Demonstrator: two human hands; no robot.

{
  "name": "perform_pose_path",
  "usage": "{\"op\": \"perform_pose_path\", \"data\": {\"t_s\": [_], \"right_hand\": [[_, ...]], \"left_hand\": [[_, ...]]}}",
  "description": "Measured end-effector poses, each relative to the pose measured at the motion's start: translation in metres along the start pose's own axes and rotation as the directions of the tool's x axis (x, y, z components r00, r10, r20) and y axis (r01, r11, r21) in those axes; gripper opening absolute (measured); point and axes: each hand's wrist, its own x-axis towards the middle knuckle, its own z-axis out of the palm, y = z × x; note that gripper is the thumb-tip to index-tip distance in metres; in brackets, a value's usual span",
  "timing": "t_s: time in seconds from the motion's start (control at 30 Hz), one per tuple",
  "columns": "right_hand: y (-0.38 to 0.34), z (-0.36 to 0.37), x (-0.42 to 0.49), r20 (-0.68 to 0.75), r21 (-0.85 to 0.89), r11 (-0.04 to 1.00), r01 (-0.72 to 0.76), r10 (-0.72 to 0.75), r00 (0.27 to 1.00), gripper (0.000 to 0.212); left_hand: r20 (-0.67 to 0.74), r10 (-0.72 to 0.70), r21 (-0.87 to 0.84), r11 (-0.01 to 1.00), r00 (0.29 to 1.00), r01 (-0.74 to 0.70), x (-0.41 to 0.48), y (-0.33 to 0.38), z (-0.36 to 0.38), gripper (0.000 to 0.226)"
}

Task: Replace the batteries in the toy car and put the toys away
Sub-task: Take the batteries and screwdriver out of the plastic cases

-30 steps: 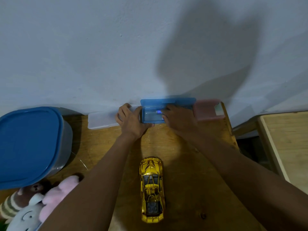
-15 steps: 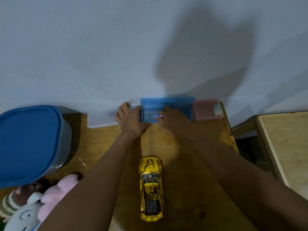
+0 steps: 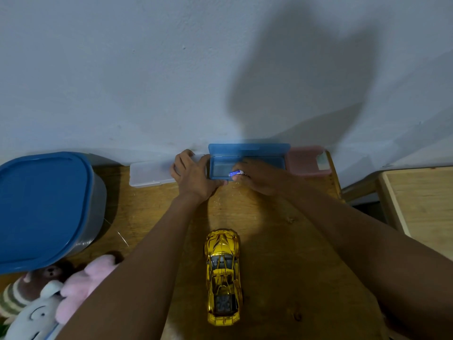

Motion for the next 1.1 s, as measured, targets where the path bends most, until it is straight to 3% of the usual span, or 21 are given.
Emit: {"op": "perform_pose_path", "data": {"t_s": [0.17, 0.53, 0.63, 0.7, 0.77, 0.87, 0.93, 1.03, 1.1], "right_hand": [[0.002, -0.004, 0.003, 0.086, -0.073, 0.997, -0.001, 0.008, 0.996, 0.031], [0.004, 0.004, 0.005, -0.068, 0.034, 0.999, -0.013, 0.015, 0.998, 0.032], [0.0, 0.005, 0.003, -0.167, -0.015, 1.0, -0.019, 0.016, 0.986, 0.035], [-0.007, 0.005, 0.001, -0.322, -0.086, 0.996, -0.002, -0.026, 0.946, 0.036], [-0.019, 0.009, -0.008, -0.443, -0.056, 0.998, 0.001, -0.026, 0.896, 0.035], [-0.03, 0.03, -0.04, -0.51, 0.031, 0.999, 0.022, -0.003, 0.86, 0.03], [-0.029, 0.052, -0.063, -0.531, -0.009, 1.0, -0.02, 0.012, 0.847, 0.027], [-0.018, 0.077, -0.079, -0.433, 0.001, 0.981, -0.195, 0.177, 0.884, 0.037], [-0.013, 0.085, -0.081, -0.456, -0.045, 0.974, -0.223, 0.179, 0.872, 0.042]], "left_hand": [[0.004, 0.0, 0.004, 1.0, 1.0, 0.0, -0.001, 0.001, -0.001, 0.082], [-0.016, 0.005, 0.022, 1.0, 1.0, -0.005, 0.001, 0.0, 0.001, 0.082], [-0.016, 0.001, 0.02, 1.0, 1.0, -0.001, 0.001, -0.001, 0.002, 0.082], [-0.02, 0.007, 0.031, 0.999, 1.0, -0.007, 0.002, -0.002, 0.002, 0.083], [-0.02, 0.006, 0.037, 0.999, 1.0, -0.005, 0.002, -0.001, 0.001, 0.083], [-0.001, -0.001, 0.012, 1.0, 1.0, 0.001, 0.002, -0.001, 0.001, 0.083], [0.015, 0.0, -0.039, 0.999, 1.0, 0.0, 0.003, -0.003, 0.001, 0.084], [0.016, 0.005, -0.051, 0.999, 1.0, -0.005, 0.001, -0.002, 0.0, 0.083], [0.014, 0.007, -0.05, 0.999, 1.0, -0.007, 0.0, -0.001, -0.001, 0.081]]}}
